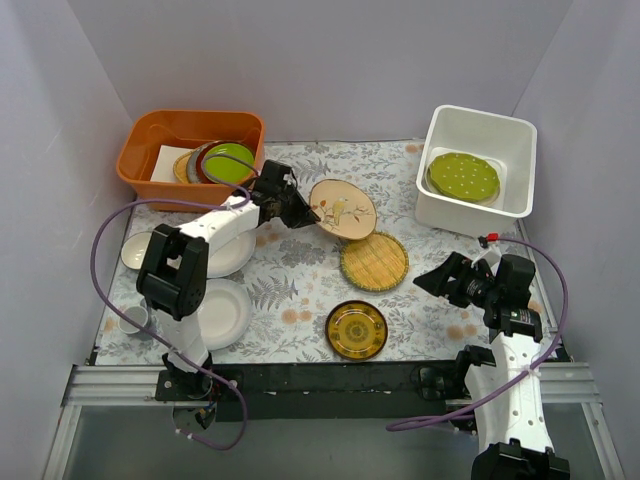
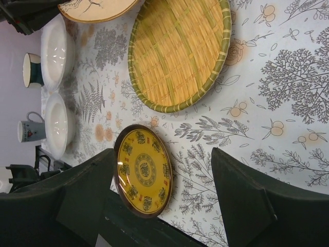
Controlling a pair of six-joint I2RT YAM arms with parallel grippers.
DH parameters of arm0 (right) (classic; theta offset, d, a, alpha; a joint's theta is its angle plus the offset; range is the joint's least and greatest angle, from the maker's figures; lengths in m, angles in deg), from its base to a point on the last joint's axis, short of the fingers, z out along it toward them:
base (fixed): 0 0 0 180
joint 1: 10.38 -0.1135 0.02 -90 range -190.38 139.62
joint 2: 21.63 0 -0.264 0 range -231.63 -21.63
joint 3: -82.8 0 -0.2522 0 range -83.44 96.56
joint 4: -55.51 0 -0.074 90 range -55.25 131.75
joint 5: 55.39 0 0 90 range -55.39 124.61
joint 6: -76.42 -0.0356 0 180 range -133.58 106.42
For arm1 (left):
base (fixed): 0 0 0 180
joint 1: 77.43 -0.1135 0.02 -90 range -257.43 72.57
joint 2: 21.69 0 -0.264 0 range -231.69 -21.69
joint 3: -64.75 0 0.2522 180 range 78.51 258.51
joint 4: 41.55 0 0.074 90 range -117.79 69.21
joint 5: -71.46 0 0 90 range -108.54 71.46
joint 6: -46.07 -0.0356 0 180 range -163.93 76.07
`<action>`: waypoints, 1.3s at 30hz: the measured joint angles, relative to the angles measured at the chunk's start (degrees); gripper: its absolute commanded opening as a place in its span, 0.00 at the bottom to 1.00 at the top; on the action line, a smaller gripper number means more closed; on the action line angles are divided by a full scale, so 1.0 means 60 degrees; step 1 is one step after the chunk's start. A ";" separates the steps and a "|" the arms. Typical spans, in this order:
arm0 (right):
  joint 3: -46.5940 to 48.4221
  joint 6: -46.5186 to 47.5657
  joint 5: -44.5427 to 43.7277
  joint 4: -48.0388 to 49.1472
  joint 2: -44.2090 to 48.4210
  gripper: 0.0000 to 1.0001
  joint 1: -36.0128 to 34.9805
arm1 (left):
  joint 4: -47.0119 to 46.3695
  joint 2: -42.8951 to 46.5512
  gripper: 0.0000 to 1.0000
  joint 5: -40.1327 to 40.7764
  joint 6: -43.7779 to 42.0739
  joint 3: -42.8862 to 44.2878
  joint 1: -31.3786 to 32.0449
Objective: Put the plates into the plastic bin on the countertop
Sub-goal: Pick up the plate at the center of the board, then place the plate in the plastic bin.
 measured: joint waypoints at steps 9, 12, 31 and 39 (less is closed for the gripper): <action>-0.0069 -0.0375 0.0648 0.0401 0.0000 0.83 0.0000 | -0.0674 0.1643 0.00 -0.0525 0.0324 -0.1377 0.0007; -0.0437 -0.0750 0.1111 0.1093 0.0000 0.84 0.0000 | -0.0812 0.2164 0.00 -0.0696 0.0459 -0.2051 0.0040; -0.1300 -0.1708 0.1869 0.2583 -0.0277 0.84 0.0000 | -0.1013 0.3366 0.00 -0.0539 0.1147 -0.3701 0.2481; -0.1508 -0.1705 0.1865 0.2677 -0.0390 0.83 0.0000 | -0.1060 0.3585 0.00 -0.0288 0.1439 -0.3843 0.3344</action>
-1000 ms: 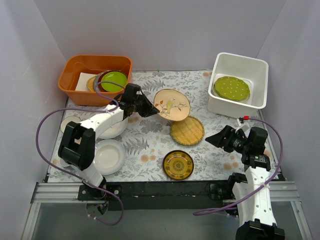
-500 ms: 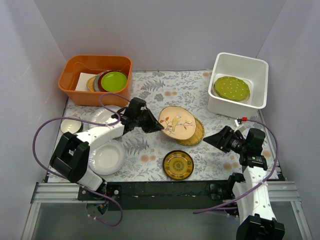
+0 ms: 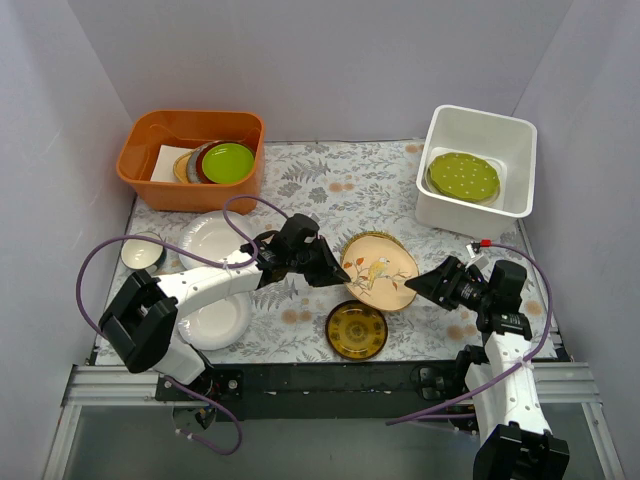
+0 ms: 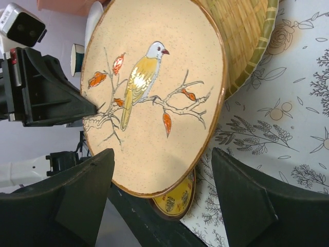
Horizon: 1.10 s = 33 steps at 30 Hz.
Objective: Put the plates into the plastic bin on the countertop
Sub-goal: Place the plate in the plastic bin.
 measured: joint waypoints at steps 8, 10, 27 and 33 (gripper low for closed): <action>-0.0153 0.0022 -0.0004 0.0029 -0.0135 0.81 -0.0007 | -0.0084 0.0510 0.00 0.0044 0.0251 -0.0007 0.0160; -0.0273 0.0018 -0.0004 0.0040 -0.0135 0.80 -0.0007 | -0.0113 0.0586 0.00 0.0044 0.0324 -0.0025 0.0237; -0.0882 -0.0412 0.0219 0.0441 0.0029 0.20 -0.0007 | 0.0033 0.0984 0.00 0.0171 0.0550 -0.0448 0.0831; -0.0889 -0.1096 0.0321 0.0503 0.0193 0.02 0.0051 | 0.0204 0.1064 0.00 0.0226 0.0517 -0.0729 0.0820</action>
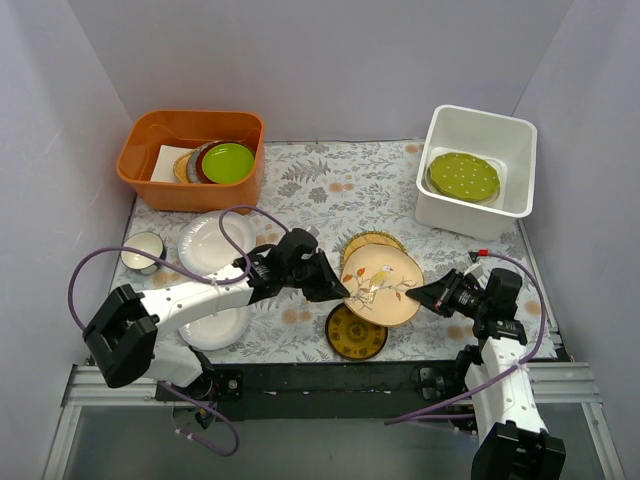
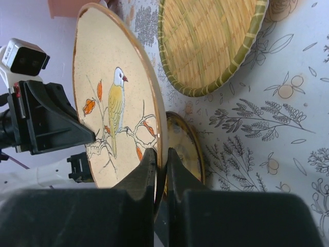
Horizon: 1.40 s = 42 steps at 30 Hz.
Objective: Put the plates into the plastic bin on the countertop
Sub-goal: Place the plate in the plastic bin.
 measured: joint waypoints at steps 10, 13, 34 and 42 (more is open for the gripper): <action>-0.0004 -0.0412 0.0459 -0.0124 0.0262 0.01 -0.0018 | 0.0372 0.0787 0.34 0.0095 -0.0182 -0.0058 0.0131; -0.0004 -0.0317 0.0430 -0.0175 0.0364 0.01 -0.0051 | 0.0353 0.0980 0.56 0.0080 -0.0149 -0.0084 0.0146; 0.0331 0.1337 -0.1297 -0.1534 0.0419 0.01 -0.0062 | 0.2193 0.0943 0.98 0.1461 -0.1432 0.1847 0.0131; 0.1545 0.1450 -0.1410 -0.1705 0.0058 0.01 -0.0062 | 0.3818 0.0674 0.98 0.2765 -0.1869 0.2386 0.0131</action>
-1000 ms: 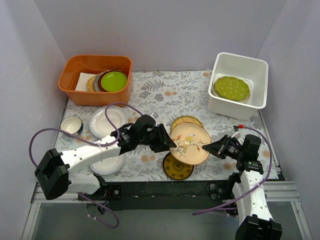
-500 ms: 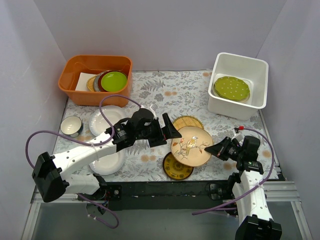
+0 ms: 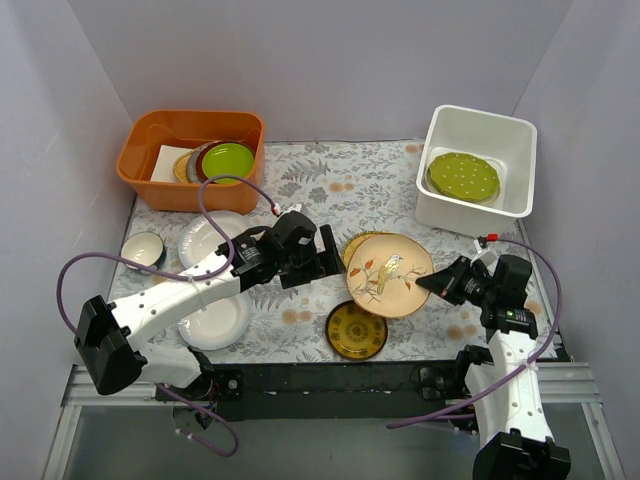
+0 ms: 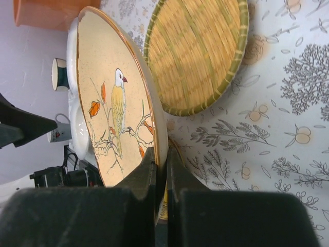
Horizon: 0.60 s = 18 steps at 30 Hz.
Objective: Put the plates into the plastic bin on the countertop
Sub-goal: Place the plate in the plastic bin.
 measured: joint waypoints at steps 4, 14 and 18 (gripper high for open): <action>0.0546 -0.0047 0.0000 0.0146 -0.0313 0.01 0.0000 | 0.0648 -0.0219 0.98 0.0561 -0.0120 0.0113 0.0007; 0.2240 -0.0310 -0.0273 0.0634 -0.1672 0.01 0.0000 | 0.2437 -0.1024 0.98 0.2138 -0.0204 0.0353 0.0379; 0.3213 -0.0331 -0.0412 0.0838 -0.2320 0.01 0.0000 | 0.2528 -0.1118 0.98 0.2237 -0.0208 0.0317 0.0408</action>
